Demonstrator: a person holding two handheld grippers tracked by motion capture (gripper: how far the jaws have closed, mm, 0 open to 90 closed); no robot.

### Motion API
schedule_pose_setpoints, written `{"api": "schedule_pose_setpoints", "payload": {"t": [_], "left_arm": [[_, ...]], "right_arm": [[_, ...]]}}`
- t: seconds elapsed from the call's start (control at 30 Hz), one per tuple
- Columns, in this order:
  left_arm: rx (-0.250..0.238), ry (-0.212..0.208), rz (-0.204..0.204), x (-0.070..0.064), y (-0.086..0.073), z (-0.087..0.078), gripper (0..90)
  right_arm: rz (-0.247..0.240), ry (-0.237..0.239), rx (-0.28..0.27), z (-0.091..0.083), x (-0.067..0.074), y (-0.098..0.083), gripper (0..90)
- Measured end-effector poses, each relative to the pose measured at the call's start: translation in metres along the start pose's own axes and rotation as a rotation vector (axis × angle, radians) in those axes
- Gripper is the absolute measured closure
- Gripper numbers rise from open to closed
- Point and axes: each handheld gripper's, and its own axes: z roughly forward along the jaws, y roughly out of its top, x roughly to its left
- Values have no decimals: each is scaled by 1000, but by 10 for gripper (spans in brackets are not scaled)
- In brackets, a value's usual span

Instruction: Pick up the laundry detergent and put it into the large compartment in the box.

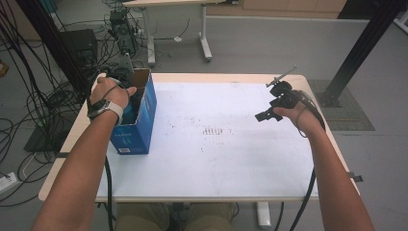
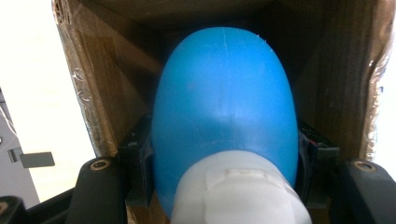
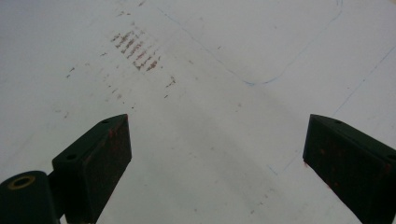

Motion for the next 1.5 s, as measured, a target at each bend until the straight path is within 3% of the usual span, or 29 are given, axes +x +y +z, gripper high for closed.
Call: {"api": "schedule_pose_setpoints", "payload": {"t": [1.5], "left_arm": [[7, -2, 7, 1, 0, 0, 371]], "right_arm": [[-2, -4, 5, -2, 3, 3, 78]]}}
